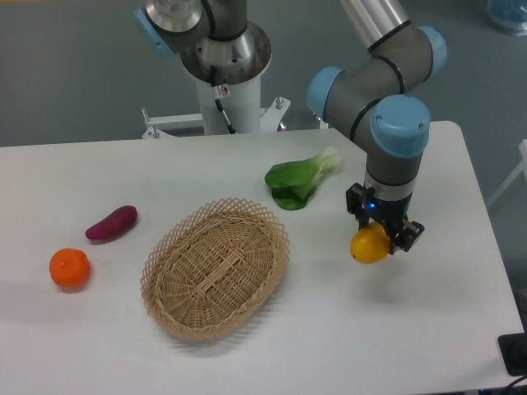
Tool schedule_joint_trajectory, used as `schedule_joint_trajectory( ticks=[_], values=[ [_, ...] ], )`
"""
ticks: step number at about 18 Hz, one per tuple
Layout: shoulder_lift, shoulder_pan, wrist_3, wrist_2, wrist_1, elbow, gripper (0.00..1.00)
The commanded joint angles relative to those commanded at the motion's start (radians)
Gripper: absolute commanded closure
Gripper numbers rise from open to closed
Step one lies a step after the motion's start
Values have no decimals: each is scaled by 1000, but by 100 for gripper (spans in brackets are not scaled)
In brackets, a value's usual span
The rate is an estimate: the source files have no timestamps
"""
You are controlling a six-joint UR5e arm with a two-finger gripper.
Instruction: Place the mango on the table
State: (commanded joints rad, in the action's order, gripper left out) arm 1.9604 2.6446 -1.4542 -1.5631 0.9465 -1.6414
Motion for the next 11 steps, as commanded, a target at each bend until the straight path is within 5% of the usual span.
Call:
schedule_joint_trajectory(
  ticks=[11],
  values=[
    [2, -2, 3, 2, 8, 2, 66]
  ],
)
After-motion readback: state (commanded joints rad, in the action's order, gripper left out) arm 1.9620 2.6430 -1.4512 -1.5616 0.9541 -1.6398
